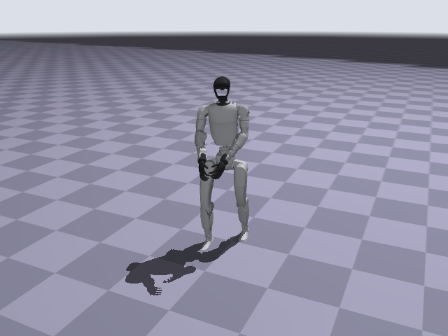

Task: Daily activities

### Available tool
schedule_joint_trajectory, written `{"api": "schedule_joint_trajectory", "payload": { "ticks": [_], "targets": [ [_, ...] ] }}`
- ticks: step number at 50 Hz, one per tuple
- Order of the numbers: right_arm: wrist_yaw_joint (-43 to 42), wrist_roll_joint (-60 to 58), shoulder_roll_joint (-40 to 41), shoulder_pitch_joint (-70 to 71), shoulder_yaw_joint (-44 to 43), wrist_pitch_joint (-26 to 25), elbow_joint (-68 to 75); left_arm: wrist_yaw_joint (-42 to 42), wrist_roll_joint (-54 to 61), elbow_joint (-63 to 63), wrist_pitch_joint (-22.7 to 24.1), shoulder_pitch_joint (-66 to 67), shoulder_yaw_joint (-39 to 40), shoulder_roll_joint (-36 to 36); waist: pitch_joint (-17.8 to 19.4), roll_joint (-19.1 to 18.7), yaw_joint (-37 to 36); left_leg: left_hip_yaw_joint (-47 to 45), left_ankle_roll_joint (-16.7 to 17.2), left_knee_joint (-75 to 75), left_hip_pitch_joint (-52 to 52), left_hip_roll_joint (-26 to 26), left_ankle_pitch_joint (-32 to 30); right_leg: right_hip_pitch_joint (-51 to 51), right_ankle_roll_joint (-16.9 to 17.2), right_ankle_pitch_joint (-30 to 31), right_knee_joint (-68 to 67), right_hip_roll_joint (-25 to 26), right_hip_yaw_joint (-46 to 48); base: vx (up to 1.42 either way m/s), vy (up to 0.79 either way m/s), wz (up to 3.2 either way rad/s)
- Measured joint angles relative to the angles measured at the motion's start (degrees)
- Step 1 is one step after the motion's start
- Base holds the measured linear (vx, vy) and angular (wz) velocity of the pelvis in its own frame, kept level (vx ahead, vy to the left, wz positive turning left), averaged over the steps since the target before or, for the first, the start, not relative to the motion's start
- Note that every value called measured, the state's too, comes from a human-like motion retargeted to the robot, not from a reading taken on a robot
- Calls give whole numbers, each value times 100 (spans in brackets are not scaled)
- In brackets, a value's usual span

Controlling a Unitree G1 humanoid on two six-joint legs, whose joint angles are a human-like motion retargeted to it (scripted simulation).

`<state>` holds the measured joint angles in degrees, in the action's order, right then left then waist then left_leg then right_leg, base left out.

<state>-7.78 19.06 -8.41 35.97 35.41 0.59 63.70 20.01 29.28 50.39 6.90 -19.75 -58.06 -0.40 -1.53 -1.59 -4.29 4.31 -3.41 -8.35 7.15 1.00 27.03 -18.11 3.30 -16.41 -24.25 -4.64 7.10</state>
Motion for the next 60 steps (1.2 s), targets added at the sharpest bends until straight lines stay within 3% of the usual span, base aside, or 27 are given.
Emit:
{"api": "schedule_joint_trajectory", "payload": {
  "ticks": [43,60],
  "targets": [
    [-97,186,172,-585,139,-11,-38,-121,1095,-120,-195,353,664,86,-172,82,-88,509,-37,-121,-336,-288,85,-79,-429,-308,-366,-90,523,1,-1,14],
    [-306,123,144,-817,275,147,-318,14,1018,-70,-117,468,886,165,-205,139,-75,688,-2,-266,-552,-405,115,-150,-569,-513,-605,-139,729,2,-3,22]
  ]
}}
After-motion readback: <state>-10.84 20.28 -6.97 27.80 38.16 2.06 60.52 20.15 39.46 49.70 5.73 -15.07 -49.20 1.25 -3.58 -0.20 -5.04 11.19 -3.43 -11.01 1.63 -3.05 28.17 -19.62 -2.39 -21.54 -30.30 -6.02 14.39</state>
